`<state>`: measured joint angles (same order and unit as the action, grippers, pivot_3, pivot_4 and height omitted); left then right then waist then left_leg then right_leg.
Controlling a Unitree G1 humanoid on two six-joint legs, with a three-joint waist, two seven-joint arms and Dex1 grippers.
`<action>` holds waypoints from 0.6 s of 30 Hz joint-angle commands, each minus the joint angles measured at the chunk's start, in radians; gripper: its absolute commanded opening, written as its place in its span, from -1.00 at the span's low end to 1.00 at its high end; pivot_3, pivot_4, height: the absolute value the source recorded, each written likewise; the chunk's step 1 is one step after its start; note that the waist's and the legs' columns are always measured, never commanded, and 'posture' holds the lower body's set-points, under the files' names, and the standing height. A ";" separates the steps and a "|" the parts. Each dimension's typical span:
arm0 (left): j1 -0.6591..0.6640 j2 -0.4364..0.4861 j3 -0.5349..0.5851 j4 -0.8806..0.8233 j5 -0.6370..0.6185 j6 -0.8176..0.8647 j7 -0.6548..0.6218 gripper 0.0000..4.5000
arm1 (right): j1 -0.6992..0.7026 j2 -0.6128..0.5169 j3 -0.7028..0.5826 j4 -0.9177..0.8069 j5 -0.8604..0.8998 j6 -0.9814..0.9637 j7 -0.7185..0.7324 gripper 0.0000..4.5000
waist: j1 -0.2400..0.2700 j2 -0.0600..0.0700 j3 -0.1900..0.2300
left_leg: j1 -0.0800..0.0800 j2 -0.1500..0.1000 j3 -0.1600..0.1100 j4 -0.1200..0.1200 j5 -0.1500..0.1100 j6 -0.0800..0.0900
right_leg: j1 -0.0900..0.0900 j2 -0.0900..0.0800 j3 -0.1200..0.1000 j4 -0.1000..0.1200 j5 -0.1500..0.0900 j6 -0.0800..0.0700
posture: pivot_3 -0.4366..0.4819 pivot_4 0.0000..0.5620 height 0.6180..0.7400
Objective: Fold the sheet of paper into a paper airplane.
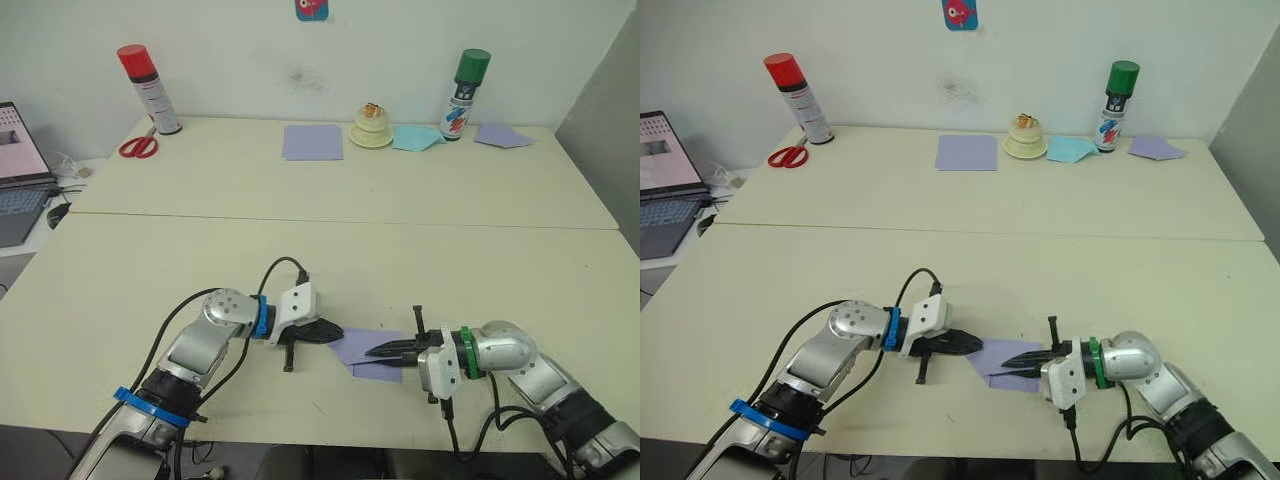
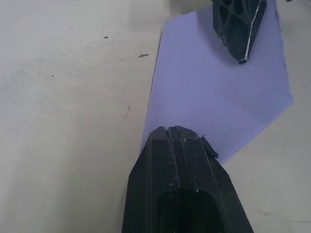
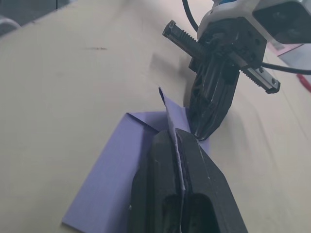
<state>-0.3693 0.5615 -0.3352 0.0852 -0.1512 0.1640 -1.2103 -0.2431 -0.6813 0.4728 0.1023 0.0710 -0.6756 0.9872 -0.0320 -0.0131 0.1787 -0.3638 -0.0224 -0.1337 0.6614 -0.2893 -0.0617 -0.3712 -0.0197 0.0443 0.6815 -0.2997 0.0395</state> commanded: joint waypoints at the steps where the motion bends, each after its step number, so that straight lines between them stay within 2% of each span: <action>1: 0.037 0.028 -0.030 0.075 0.064 0.015 0.017 -1.00 | 0.010 0.001 -0.025 -0.079 0.072 0.093 0.031 -0.98 | 0.000 0.001 -0.001 | 0.000 0.000 0.000 0.000 0.000 0.000 | 0.000 0.000 0.000 0.000 0.000 0.000 | -0.05 -0.47 1.00; 9: 0.042 0.038 -0.044 0.085 0.076 -0.019 0.005 -1.00 | 0.016 0.020 -0.065 -0.119 0.080 0.290 0.035 -0.98 | -0.001 0.002 -0.005 | 0.000 0.000 0.000 0.000 0.000 0.000 | 0.000 0.000 0.000 0.000 0.000 0.000 | -0.05 -0.47 1.00; 17: 0.040 0.034 -0.040 0.087 0.069 -0.023 0.007 -1.00 | 0.015 0.032 -0.066 -0.090 -0.012 0.176 0.021 -0.98 | -0.001 0.003 -0.006 | 0.001 0.000 0.000 0.000 0.000 0.000 | 0.000 0.001 0.000 0.000 0.000 0.000 | -0.05 -0.47 1.00; 18: 0.041 0.034 -0.040 0.087 0.068 -0.022 0.006 -1.00 | 0.017 0.036 -0.068 -0.092 -0.010 0.166 0.020 -0.91 | -0.001 0.003 -0.006 | 0.001 0.000 0.000 0.000 0.000 0.000 | 0.000 0.001 0.000 0.000 0.000 0.000 | -0.05 -0.47 1.00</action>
<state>-0.3646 0.5650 -0.3405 0.1076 -0.1477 0.1184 -1.2094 -0.2243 -0.6528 0.4318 0.0190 0.0608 -0.4772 1.0205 -0.0330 -0.0100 0.1728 -0.3631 -0.0224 -0.1335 0.6610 -0.2894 -0.0616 -0.3711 -0.0187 0.0439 0.6816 -0.2998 0.0396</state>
